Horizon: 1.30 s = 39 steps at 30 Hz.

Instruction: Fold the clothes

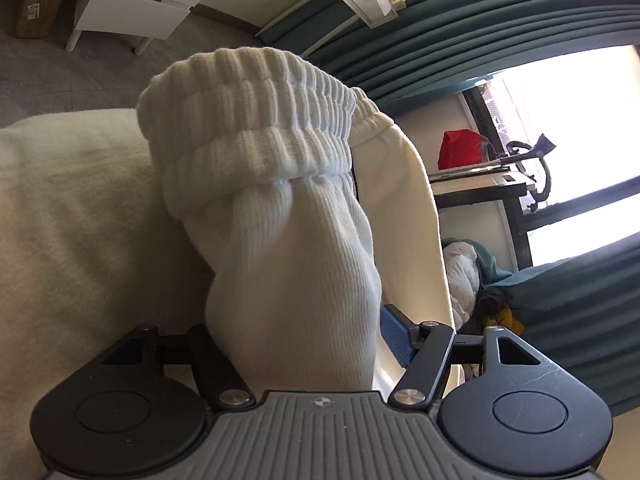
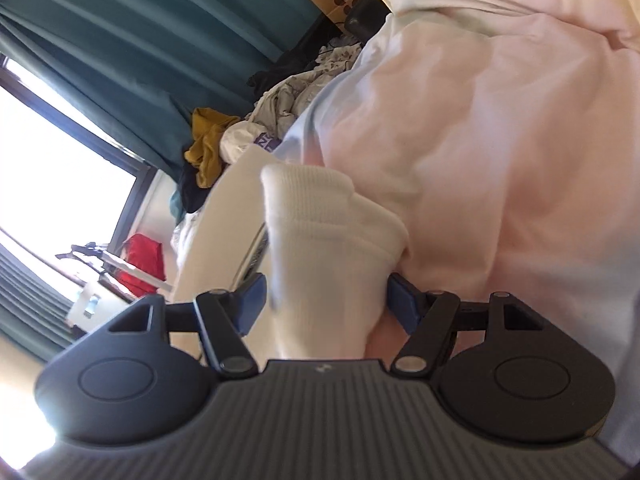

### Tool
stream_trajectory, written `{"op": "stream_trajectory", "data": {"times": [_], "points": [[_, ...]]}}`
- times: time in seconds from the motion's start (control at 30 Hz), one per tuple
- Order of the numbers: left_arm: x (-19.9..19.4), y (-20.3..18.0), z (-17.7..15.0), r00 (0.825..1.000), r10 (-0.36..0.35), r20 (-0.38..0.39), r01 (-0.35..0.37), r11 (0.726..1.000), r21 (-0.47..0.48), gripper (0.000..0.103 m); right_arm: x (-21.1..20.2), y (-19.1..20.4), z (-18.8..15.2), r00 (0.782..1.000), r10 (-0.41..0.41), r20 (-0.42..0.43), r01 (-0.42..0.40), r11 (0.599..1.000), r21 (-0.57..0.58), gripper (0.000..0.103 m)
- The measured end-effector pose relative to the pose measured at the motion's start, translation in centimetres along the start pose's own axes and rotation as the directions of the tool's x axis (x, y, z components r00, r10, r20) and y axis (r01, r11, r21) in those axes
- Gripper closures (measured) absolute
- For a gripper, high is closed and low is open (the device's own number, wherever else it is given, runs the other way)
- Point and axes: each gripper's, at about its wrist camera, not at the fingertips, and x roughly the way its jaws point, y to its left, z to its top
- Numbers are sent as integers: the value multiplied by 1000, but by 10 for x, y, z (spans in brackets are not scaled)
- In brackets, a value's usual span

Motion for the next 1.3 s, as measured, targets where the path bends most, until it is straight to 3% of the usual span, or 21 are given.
{"op": "stream_trajectory", "data": {"times": [0.07,0.13,0.2,0.27,0.37,0.6,0.8,0.97,1.07,1.13,1.2,1.3], "points": [[6,1,3,1000,16,16,-15,1000,-15,67,6,-5,-1,999,7,38,-8,999,35,34],[7,4,7,1000,-11,23,11,1000,-22,78,9,-6,-1,997,1,71,-4,999,44,48],[4,2,10,999,-23,23,23,1000,-3,87,5,0,0,996,-13,88,12,1000,13,78],[-5,-2,12,998,-48,31,48,999,10,90,-1,10,-1,995,-24,99,27,999,-29,86],[-26,-13,12,996,-79,49,77,996,48,91,-27,24,2,992,9,126,-3,999,-48,88],[-109,9,27,997,-67,25,66,996,58,92,-103,40,-3,988,49,147,-51,999,11,89],[-179,35,39,999,-50,-4,50,997,64,92,-172,21,-35,993,32,115,-35,999,32,89],[-211,84,37,997,-25,-72,30,997,76,91,-213,-10,-67,994,-26,106,7,985,170,89],[-213,90,32,997,-23,-74,30,995,92,88,-212,-29,-73,994,-94,59,75,963,259,89],[-211,87,26,997,-12,-70,19,994,107,79,-209,-36,-75,990,-135,33,121,953,276,89],[-220,79,14,998,16,-54,-7,988,156,51,-206,-40,-77,989,-142,30,128,952,277,89],[-237,66,-6,998,59,-23,-52,970,237,29,-202,-46,-82,989,-146,28,132,951,280,89]]}}
